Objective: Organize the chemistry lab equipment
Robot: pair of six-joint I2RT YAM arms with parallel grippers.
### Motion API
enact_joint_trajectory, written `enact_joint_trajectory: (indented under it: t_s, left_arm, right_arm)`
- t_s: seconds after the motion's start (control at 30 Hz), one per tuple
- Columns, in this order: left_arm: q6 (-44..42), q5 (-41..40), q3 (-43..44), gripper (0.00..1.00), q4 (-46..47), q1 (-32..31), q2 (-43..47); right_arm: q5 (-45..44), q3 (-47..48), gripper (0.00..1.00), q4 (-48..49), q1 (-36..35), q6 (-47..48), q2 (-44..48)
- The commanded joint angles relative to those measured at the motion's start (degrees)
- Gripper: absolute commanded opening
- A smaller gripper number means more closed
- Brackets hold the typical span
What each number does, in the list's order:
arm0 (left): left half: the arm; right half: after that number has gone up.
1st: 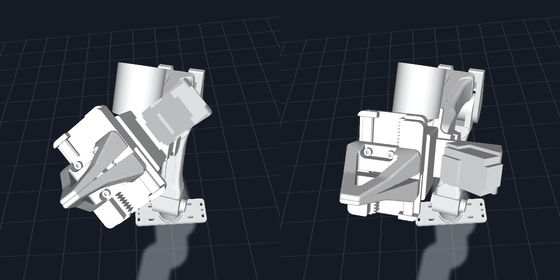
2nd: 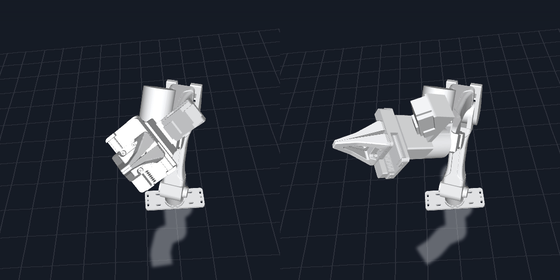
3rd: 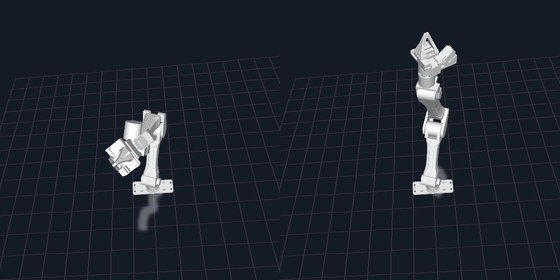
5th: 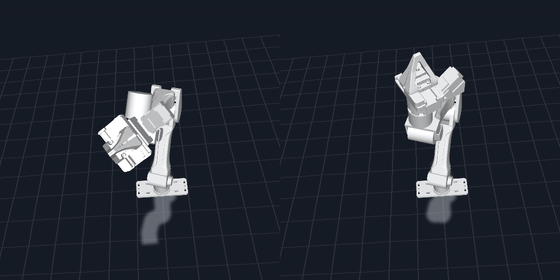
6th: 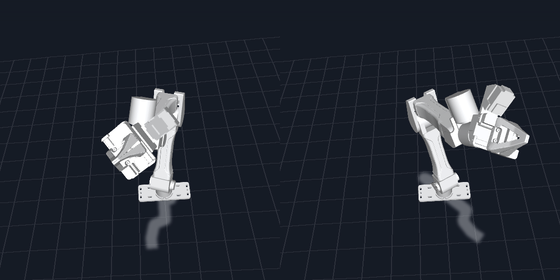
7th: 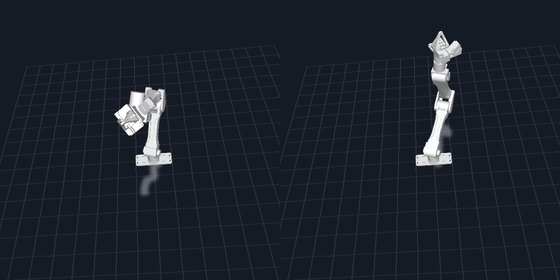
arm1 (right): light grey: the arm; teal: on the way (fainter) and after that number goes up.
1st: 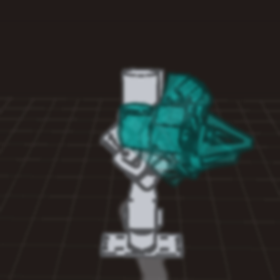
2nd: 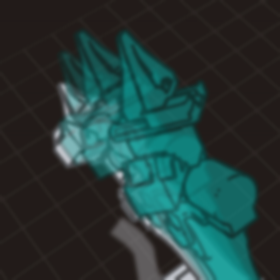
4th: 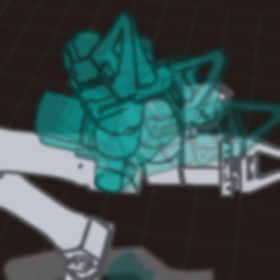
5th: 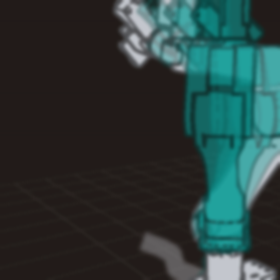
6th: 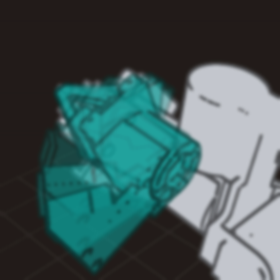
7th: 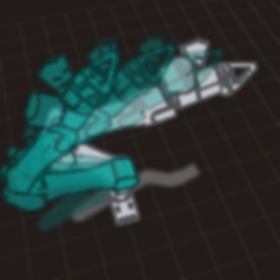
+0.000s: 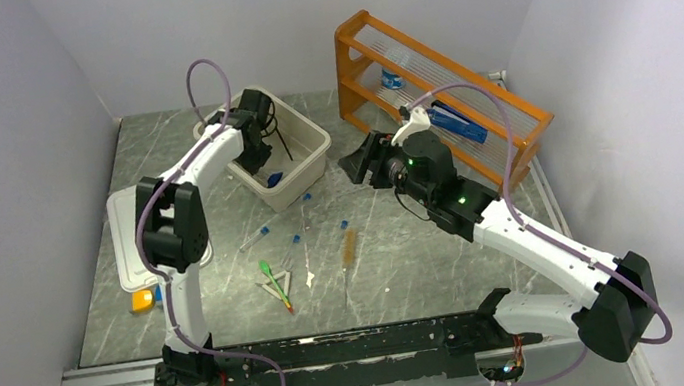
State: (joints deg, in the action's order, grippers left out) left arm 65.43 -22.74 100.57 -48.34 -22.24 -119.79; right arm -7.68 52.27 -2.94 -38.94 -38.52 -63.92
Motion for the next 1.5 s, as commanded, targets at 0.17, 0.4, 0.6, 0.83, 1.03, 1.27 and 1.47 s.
enact_joint_trajectory:
  t_s: [0.17,0.4,0.6,0.83,1.03,1.27,1.47]
  left_arm:
    - [-7.02,0.78,3.84,0.29,-0.01,-0.19,-2.32]
    - [-10.61,-0.02,6.55,0.38,-1.04,-0.26,0.08]
    - [-13.4,-3.23,5.86,0.52,-2.02,-0.26,5.58]
    - [-18.64,-2.18,2.05,0.55,0.31,-0.41,15.02]
    - [-27.48,9.08,-10.1,0.57,10.98,-0.44,28.27]
    - [-36.23,21.61,-28.84,0.66,25.71,-0.27,45.58]
    - [-38.74,24.74,-37.92,0.85,29.85,-0.26,56.31]
  right_arm:
    - [-0.83,-0.46,0.68,-0.54,0.5,0.71,1.93]
    - [-0.2,-1.08,0.69,-2.02,0.47,1.1,1.94]
    - [0.21,-2.19,0.71,-3.72,0.46,1.73,1.53]
    - [1.08,-3.23,0.71,-6.77,0.55,0.77,-0.58]
    - [2.28,-6.88,0.66,-7.87,-1.16,-3.95,-6.32]
    - [0.99,-8.0,0.64,-13.01,-8.35,-6.61,-11.96]
    - [1.11,-11.62,0.62,-14.5,-14.26,-10.75,-13.84]
